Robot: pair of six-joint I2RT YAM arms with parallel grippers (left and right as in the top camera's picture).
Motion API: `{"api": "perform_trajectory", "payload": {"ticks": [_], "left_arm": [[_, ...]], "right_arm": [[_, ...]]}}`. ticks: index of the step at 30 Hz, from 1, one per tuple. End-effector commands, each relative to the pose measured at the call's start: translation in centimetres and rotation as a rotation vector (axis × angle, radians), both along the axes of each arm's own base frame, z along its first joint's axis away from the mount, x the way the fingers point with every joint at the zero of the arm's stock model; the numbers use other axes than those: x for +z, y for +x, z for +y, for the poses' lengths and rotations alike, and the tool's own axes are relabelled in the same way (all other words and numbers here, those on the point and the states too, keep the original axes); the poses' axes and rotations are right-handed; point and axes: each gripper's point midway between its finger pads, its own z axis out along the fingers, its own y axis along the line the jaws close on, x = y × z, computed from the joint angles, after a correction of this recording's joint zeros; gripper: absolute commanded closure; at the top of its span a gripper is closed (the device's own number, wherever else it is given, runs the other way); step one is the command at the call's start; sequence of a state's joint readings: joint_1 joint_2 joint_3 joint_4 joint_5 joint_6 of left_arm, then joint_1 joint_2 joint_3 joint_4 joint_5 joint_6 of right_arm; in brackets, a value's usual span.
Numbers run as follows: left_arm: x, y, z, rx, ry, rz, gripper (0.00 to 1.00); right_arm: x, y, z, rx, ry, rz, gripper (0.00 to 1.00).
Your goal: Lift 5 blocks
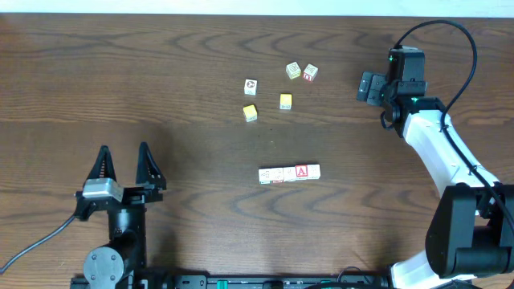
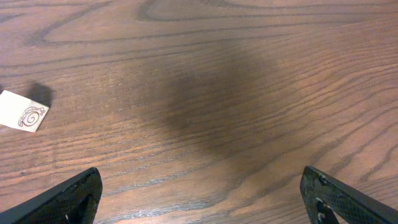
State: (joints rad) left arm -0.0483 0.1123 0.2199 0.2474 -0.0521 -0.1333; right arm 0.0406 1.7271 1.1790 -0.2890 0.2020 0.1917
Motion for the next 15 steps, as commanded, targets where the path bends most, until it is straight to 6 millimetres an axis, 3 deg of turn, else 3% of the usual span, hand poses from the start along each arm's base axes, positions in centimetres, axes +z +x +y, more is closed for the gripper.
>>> {"api": "perform_trajectory", "payload": {"ticks": [1,11,15], "left_arm": [[-0.3,-0.5,0.5,0.028,0.002,-0.025,0.28],[-3.2,-0.2,0.9,0.047,-0.014,0.006,0.28],[-6.1,0.6,0.9,0.034,-0.073,0.086,0.28]], "right_arm": [[1.0,0.3,-0.2,0.003,-0.013,-0.022,0.01],[1.0,0.3,-0.2,0.004,-0.013,-0.022,0.01],[1.0,0.3,-0.2,0.004,-0.013,-0.022,0.01]]}}
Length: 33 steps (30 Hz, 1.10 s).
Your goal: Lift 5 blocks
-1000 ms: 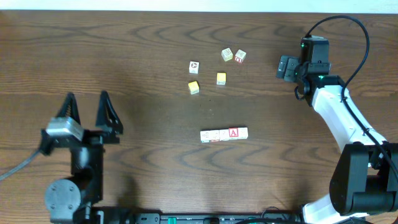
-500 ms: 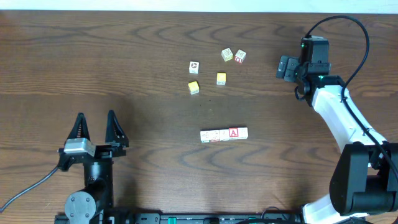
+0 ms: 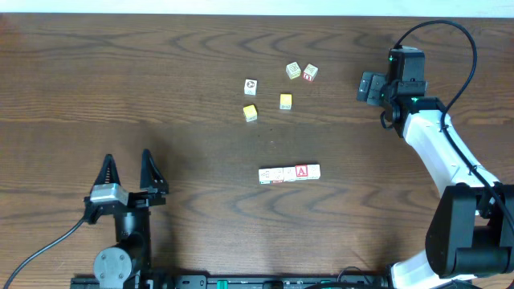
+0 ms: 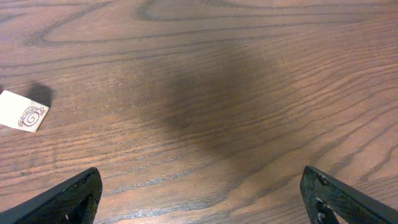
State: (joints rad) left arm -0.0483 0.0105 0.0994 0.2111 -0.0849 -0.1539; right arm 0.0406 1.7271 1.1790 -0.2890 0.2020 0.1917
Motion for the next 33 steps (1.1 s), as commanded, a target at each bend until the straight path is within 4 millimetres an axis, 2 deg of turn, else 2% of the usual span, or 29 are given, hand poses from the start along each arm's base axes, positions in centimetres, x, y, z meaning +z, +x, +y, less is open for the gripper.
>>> {"api": "perform_trajectory", "payload": {"ticks": [1,5,9,12,13,33], "left_arm": [[-2.5,0.5,0.3,0.006,-0.056,0.051,0.28],[-5.6,1.1,0.3,0.002,-0.107,0.123,0.28],[-7.7,1.1,0.3,0.010,-0.109,0.208,0.28],[-10.8,0.9,0.3,0.016,-0.117,0.334,0.28],[-11.2,0.9,0.2,0.008,-0.105,0.355,0.28],[-11.2,0.9,0.0,0.000,-0.096,0.355,0.28]], "right_arm": [[1.0,0.3,-0.2,0.004,-0.013,-0.022,0.01],[1.0,0.3,-0.2,0.004,-0.013,-0.022,0.01],[1.0,0.3,-0.2,0.004,-0.013,-0.022,0.01],[1.0,0.3,-0.2,0.004,-0.013,-0.022,0.01],[1.0,0.3,-0.2,0.004,-0.013,-0.022,0.01],[1.0,0.3,-0.2,0.004,-0.013,-0.022,0.01]]}}
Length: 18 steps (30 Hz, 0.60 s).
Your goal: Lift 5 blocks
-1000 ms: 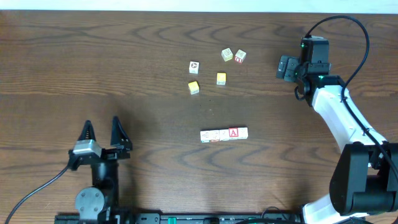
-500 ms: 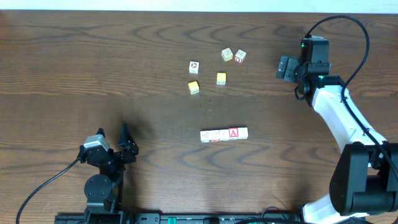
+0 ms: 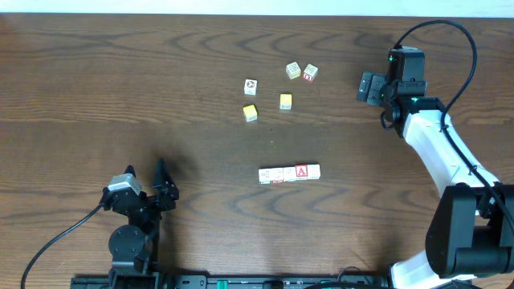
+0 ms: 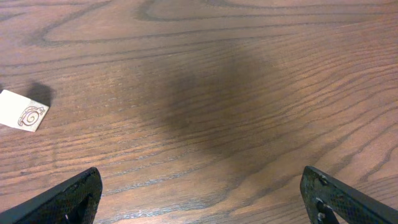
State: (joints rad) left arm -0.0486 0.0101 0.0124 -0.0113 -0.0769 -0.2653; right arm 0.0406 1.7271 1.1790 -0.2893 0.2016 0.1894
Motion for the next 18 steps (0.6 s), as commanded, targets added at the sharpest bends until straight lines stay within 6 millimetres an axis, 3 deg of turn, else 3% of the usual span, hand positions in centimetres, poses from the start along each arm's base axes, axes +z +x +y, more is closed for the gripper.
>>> {"api": "perform_trajectory", "payload": {"ticks": [1,5,9,13,18], "left_arm": [[-1.6,-0.2,0.2,0.012,0.002,0.057,0.28],[-1.6,-0.2,0.2,0.012,0.002,0.057,0.28],[-1.6,-0.2,0.2,0.012,0.002,0.057,0.28],[-1.6,-0.2,0.2,0.012,0.002,0.057,0.28],[-1.6,-0.2,0.2,0.012,0.002,0.057,0.28]], "right_arm": [[1.0,0.3,-0.2,0.002,-0.012,-0.023,0.01],[1.4,0.3,-0.1,0.003,-0.011,-0.030,0.01],[3.9,-1.1,-0.1,0.005,-0.011,-0.048,0.01],[8.6,-4.7,0.0,0.009,-0.010,-0.080,0.01],[16.3,-9.6,0.3,0.023,-0.001,-0.234,0.01]]}}
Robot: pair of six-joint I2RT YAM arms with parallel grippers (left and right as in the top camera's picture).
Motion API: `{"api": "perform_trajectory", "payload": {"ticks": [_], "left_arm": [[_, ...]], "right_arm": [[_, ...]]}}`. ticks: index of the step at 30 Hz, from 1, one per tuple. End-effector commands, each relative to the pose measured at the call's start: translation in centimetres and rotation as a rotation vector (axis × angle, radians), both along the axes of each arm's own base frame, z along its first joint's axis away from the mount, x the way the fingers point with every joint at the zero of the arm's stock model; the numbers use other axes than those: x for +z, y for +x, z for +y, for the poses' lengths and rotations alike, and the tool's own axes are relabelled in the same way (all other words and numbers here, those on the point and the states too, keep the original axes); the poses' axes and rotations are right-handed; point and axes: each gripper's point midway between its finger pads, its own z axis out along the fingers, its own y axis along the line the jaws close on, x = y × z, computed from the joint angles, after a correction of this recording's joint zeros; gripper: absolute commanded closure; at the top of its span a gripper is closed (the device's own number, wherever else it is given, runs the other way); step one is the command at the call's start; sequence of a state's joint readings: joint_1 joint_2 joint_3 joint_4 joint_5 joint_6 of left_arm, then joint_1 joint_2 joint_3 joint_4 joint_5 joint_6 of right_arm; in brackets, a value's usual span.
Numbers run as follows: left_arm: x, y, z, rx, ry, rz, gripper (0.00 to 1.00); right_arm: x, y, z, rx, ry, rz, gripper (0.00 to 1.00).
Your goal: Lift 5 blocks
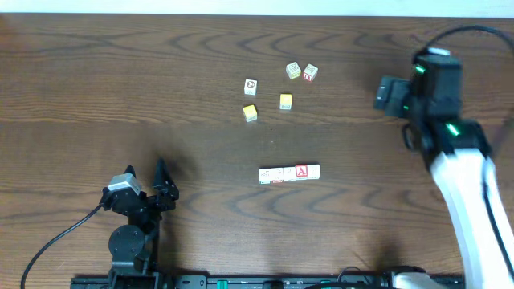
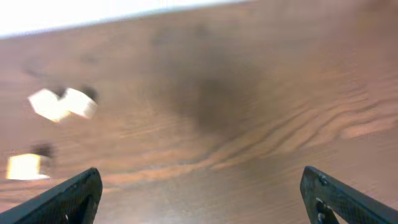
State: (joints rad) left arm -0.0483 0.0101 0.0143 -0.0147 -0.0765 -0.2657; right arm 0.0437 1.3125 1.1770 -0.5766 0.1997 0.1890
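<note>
A row of several lettered blocks (image 1: 289,172) lies end to end at mid-table. Farther back lie loose blocks: a white one (image 1: 250,86), a yellow one (image 1: 250,113), a second yellow one (image 1: 285,101) and a pair (image 1: 301,72). My right gripper (image 1: 389,95) is at the back right, well clear of them all. In the blurred right wrist view it (image 2: 202,199) is open and empty, with two pale blocks (image 2: 62,104) and a yellow block (image 2: 25,167) far to its left. My left gripper (image 1: 144,181) is folded low at the front left, fingers apart, holding nothing.
The wooden table (image 1: 120,80) meets a white far edge (image 2: 93,18) beyond the loose blocks. The left arm's base (image 1: 128,245) and its cable sit at the front edge. The right arm's white link (image 1: 474,201) runs down the right side.
My right arm has moved: its wrist sits farther right and looks larger in the overhead view. Its camera now shows blurred blocks and the far table edge. The left arm and blocks are unchanged.
My left gripper first stood open at the front left, then slightly nearer its base, then folded down over the base, where it stays. The right gripper stayed open and still at the back right until its shift now. No block has moved.
</note>
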Motion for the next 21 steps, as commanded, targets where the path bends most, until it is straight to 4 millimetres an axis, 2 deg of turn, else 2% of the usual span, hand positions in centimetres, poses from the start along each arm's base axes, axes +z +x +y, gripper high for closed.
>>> {"api": "perform_trajectory", "payload": {"ticks": [1,6,11,13,16,19,21], "left_arm": [[-1.6,-0.2,0.2,0.012,0.002,0.055,0.28],[-1.6,-0.2,0.2,0.012,0.002,0.055,0.28],[-1.6,-0.2,0.2,0.012,0.002,0.055,0.28],[-1.6,-0.2,0.2,0.012,0.002,0.055,0.28],[-1.6,-0.2,0.2,0.012,0.002,0.055,0.28],[-1.6,-0.2,0.2,0.012,0.002,0.055,0.28],[-1.6,-0.2,0.2,0.012,0.002,0.055,0.28]], "right_arm": [[5.9,-3.0,0.3,0.015,-0.008,-0.149,0.01],[12.9,-8.4,-0.3,0.001,-0.004,-0.366,0.01],[17.2,-14.0,-0.4,0.008,0.013,-0.540,0.01],[17.8,-15.6,-0.3,0.021,0.021,-0.585,0.01],[17.5,-17.3,-0.3,0.028,0.026,-0.643,0.01],[17.2,-18.1,0.4,0.071,0.046,-0.750,0.01],[16.3,-18.3,1.1,0.108,0.059,-0.814,0.01]]}}
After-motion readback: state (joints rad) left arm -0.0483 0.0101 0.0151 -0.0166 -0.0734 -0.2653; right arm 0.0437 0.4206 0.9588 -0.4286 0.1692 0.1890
